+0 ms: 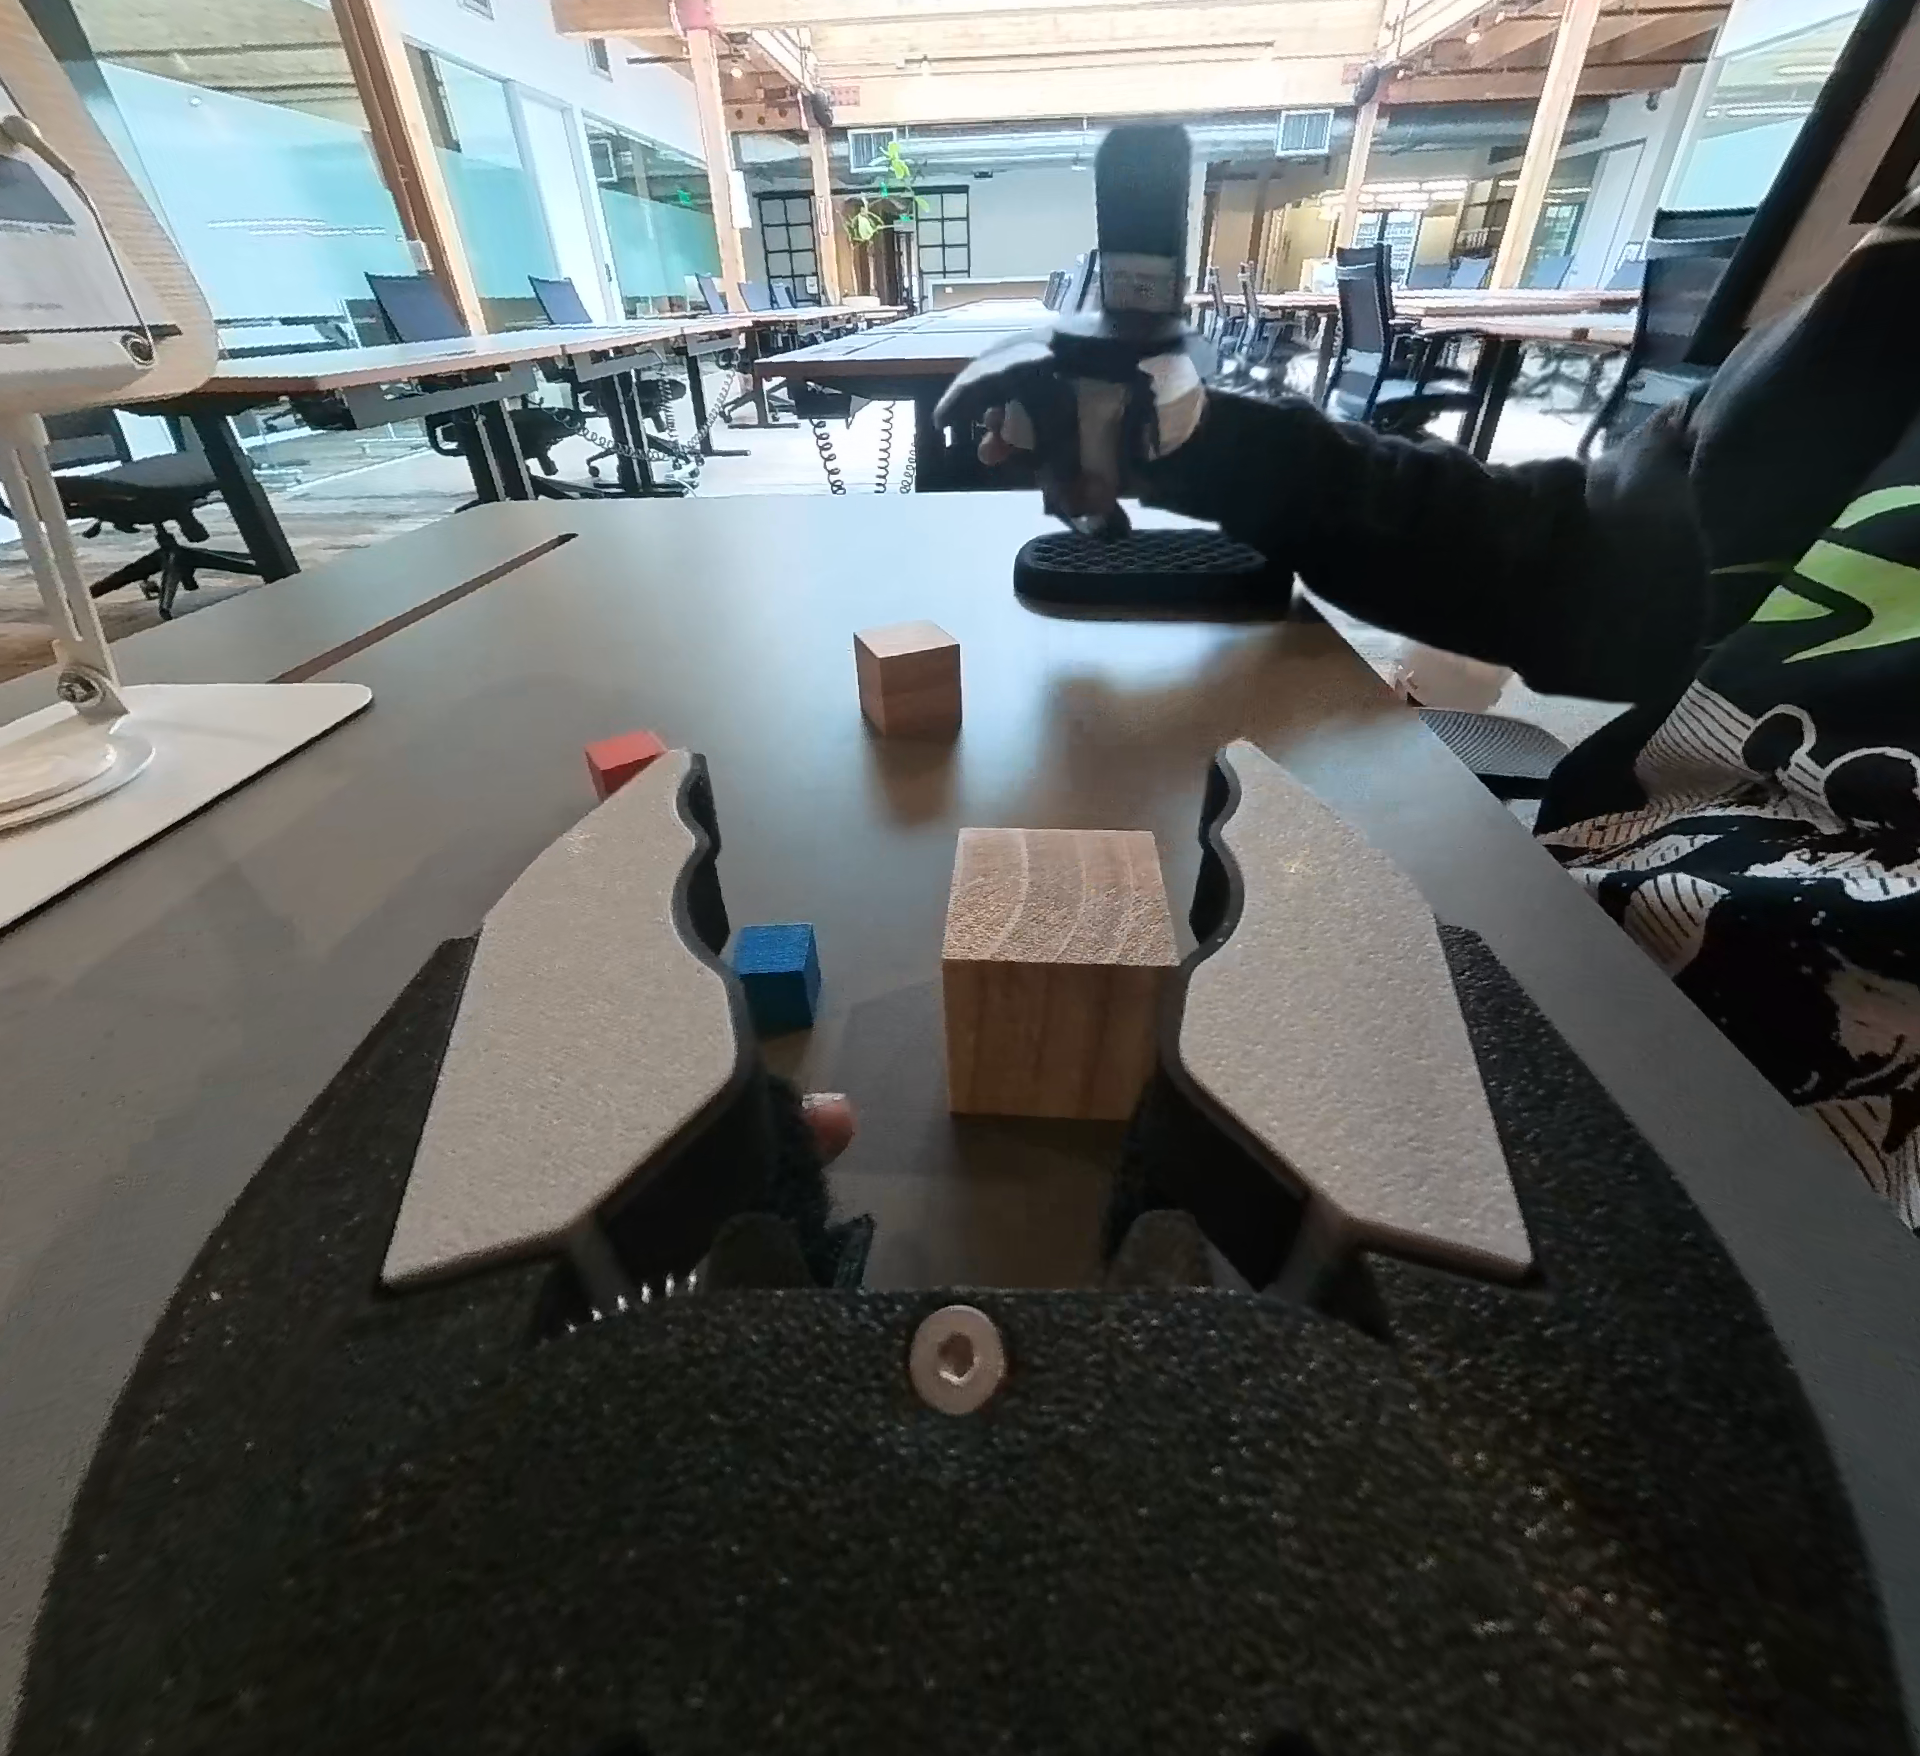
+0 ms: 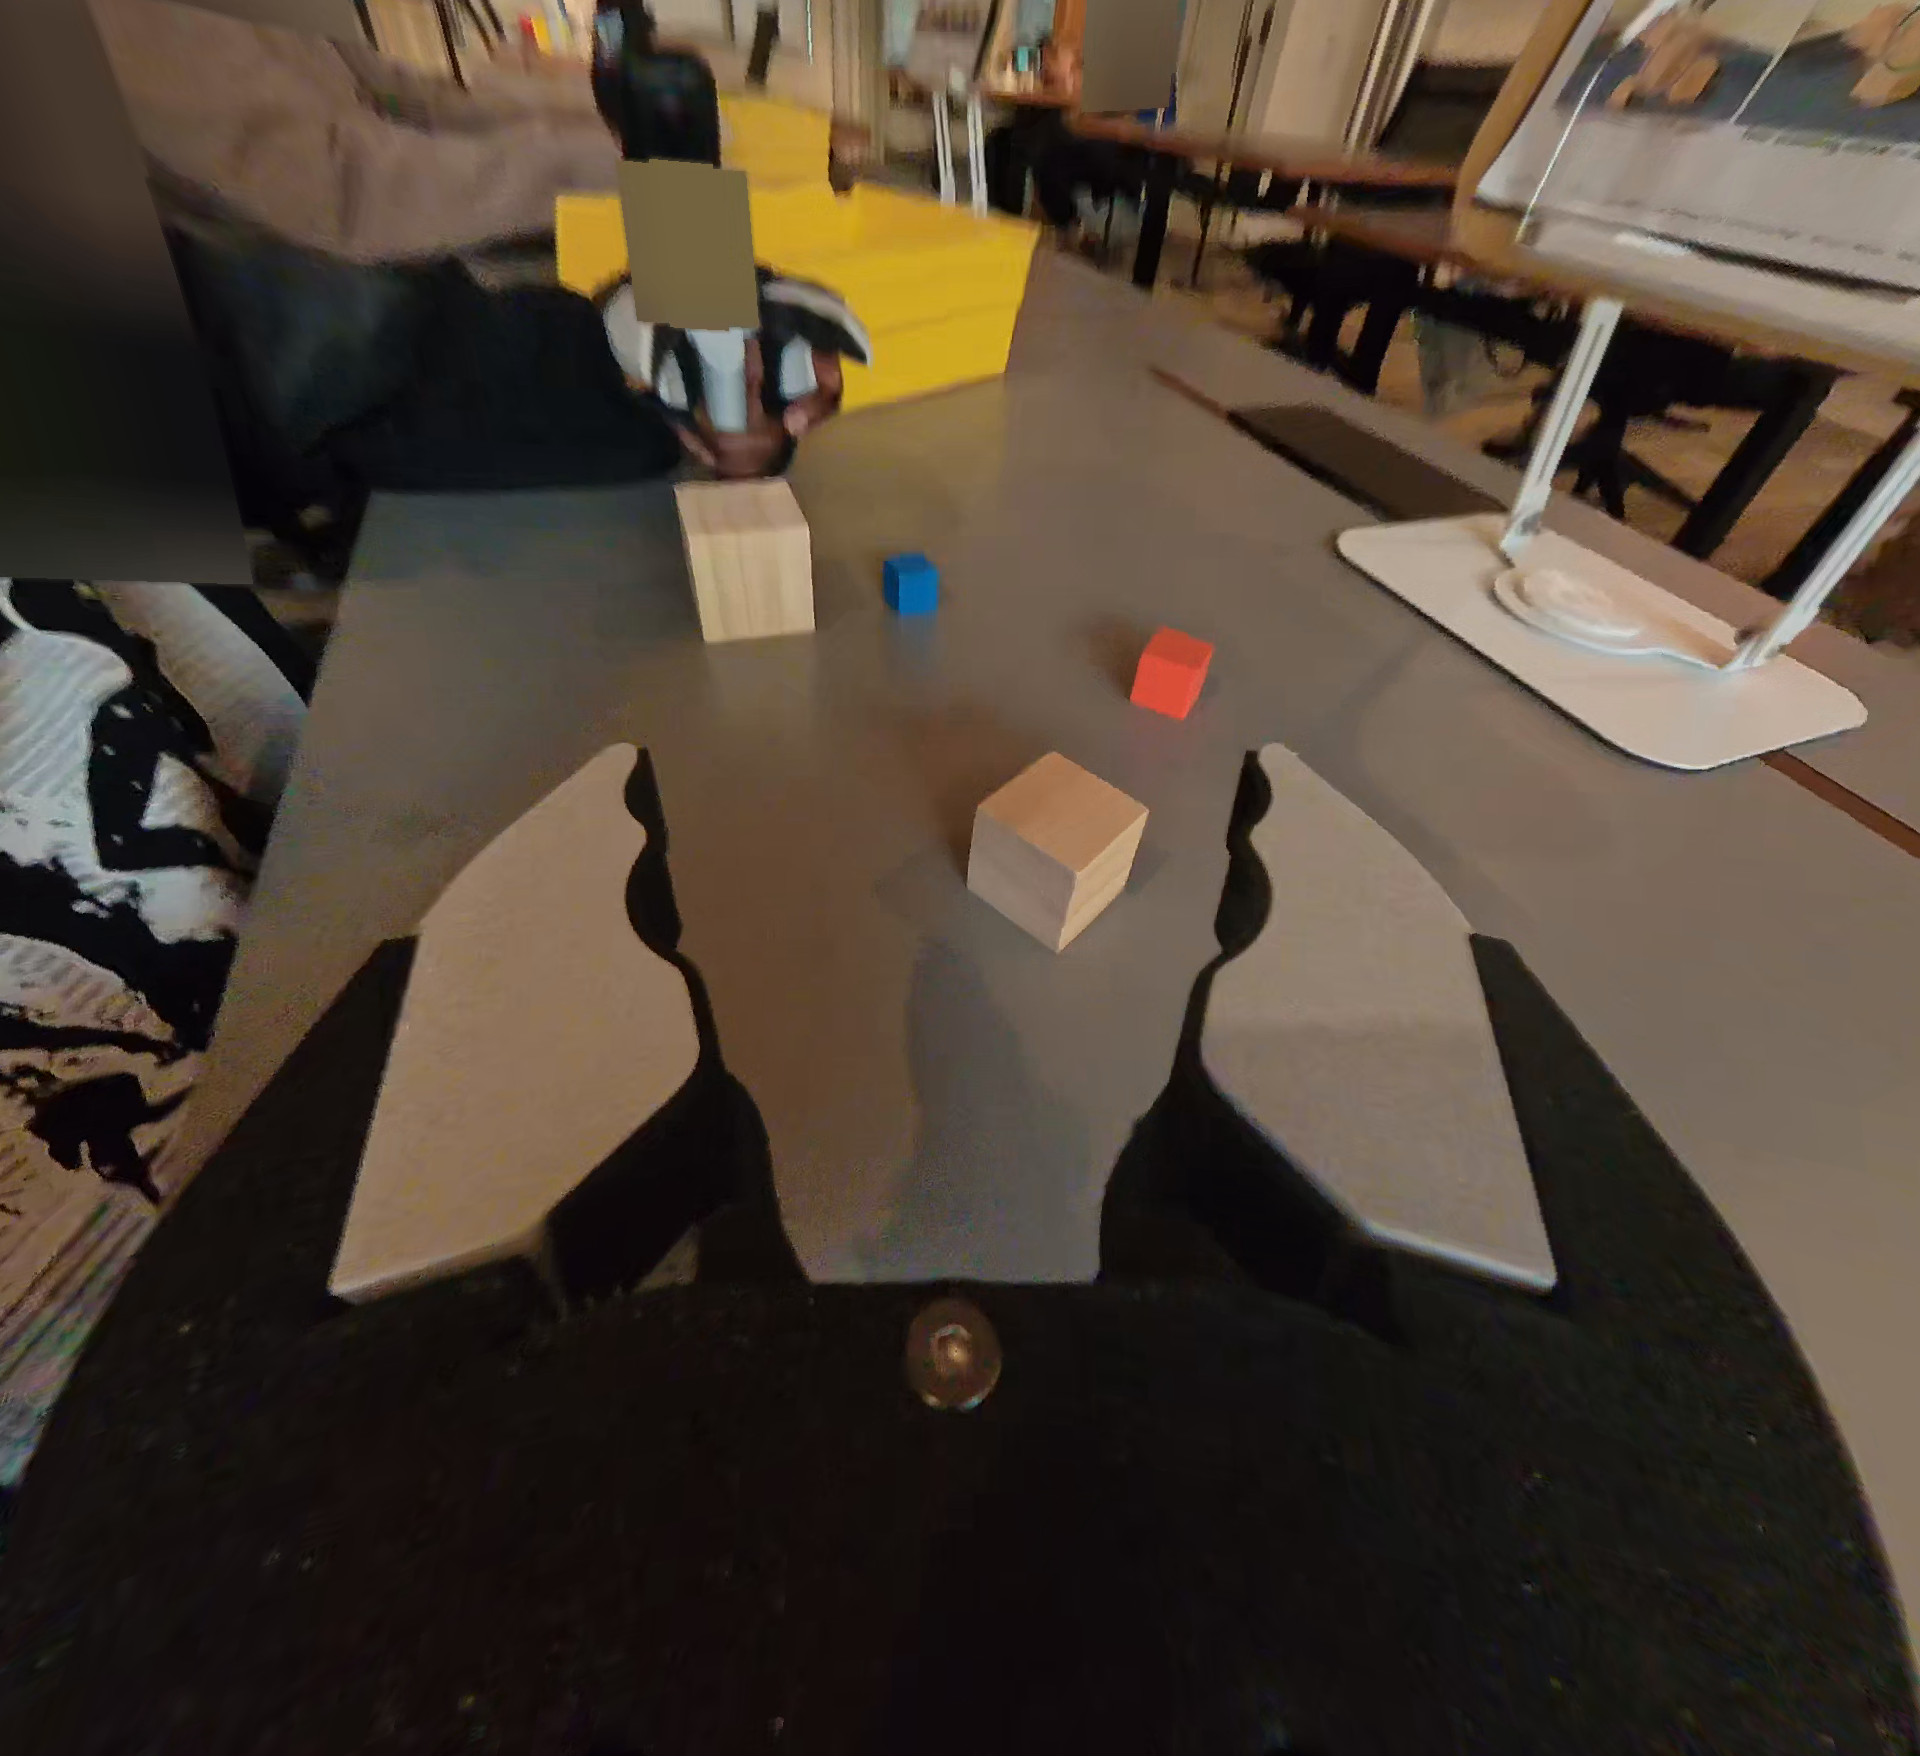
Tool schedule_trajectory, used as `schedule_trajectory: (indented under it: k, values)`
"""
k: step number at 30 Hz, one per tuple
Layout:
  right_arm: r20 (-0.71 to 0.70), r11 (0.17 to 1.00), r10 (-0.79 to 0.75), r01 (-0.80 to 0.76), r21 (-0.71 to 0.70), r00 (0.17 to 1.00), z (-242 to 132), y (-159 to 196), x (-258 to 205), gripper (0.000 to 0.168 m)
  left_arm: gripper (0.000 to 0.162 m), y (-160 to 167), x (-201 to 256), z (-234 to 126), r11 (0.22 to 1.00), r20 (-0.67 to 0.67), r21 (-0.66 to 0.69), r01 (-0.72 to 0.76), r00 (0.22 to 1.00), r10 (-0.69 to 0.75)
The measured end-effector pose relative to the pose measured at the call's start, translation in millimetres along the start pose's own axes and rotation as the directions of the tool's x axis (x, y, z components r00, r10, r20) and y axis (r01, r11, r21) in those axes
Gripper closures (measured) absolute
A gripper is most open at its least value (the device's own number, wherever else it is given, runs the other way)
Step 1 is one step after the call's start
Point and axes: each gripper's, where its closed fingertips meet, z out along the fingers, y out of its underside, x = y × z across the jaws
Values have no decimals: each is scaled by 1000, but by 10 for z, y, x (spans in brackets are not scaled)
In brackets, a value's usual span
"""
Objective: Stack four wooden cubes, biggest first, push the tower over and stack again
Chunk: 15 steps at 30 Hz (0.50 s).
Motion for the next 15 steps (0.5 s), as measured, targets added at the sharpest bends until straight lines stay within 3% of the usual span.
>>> schedule_trajectory:
  k: [4, 7, 9, 12, 15]
  values:
    - [-19, 960, -82, 73, -270, 996, 214, 112, 51, 67, 73, 10, 11, 9, 1000, -9, -8, -1, 1000, 0]
    - [-41, 865, -115, 80, -495, 993, 379, 335, 139, 72, 74, 16, 17, 13, 1000, -11, -12, -4, 1000, 4]
    - [-113, 782, -76, -11, -623, 991, 454, 537, 238, 77, 75, 18, 19, 16, 1000, -12, -14, -5, 1000, 5]
    - [-232, 706, 36, -189, -682, 972, 589, 762, 288, 76, 75, 23, 20, 19, 1000, -11, -18, -7, 1000, 7]
    - [-335, 694, 131, -327, -641, 933, 751, 807, 295, 76, 76, 30, 22, 24, 1000, -10, -23, -11, 1000, 11]
